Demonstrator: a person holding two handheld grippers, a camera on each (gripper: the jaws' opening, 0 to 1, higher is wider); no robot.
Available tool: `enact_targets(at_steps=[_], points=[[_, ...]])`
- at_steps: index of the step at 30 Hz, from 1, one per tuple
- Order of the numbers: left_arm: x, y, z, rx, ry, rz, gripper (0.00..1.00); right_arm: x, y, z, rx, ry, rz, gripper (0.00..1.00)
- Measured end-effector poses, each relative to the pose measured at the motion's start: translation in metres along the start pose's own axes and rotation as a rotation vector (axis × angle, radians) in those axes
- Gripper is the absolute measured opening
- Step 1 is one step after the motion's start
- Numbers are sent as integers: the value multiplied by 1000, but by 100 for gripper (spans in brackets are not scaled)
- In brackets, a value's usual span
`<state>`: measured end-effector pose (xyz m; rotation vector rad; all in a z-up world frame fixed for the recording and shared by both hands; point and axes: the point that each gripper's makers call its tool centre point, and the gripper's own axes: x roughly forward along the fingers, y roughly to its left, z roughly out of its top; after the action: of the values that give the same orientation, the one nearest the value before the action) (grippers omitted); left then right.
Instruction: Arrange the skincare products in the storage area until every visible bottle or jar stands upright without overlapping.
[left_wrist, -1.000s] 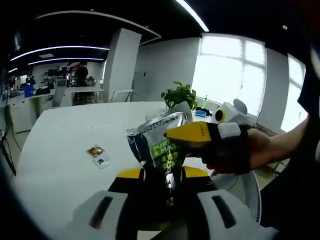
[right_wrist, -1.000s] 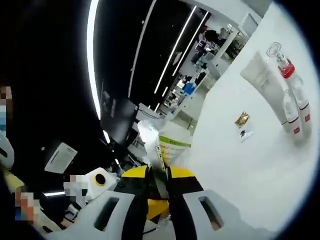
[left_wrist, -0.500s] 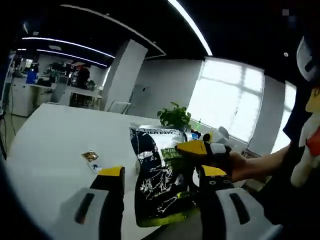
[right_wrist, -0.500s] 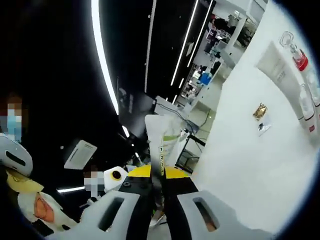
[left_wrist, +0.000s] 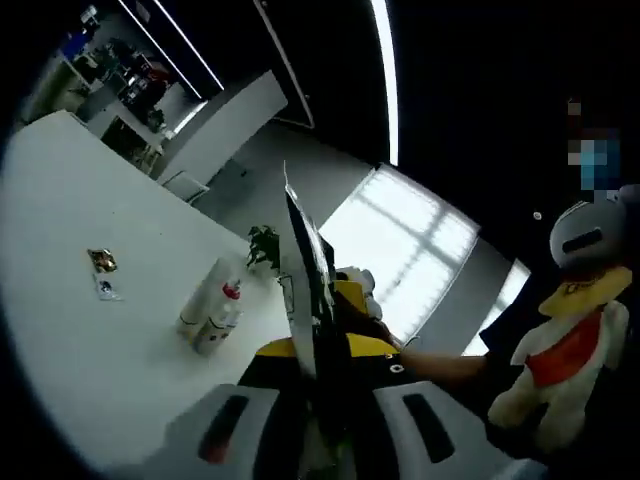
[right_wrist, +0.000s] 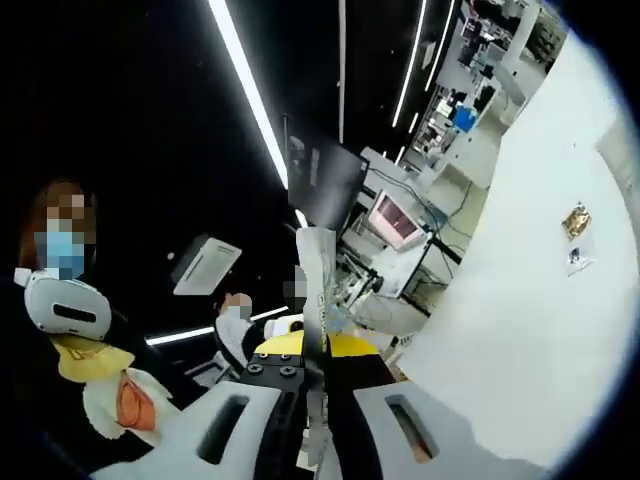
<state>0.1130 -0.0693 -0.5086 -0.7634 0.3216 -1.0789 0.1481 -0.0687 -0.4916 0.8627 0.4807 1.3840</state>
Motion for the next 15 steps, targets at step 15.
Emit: enact_targets(at_steps=[15], points=[[-4,7,18,-169,-195,48,0,-3,-10,-11,-3,-213,-37,9]])
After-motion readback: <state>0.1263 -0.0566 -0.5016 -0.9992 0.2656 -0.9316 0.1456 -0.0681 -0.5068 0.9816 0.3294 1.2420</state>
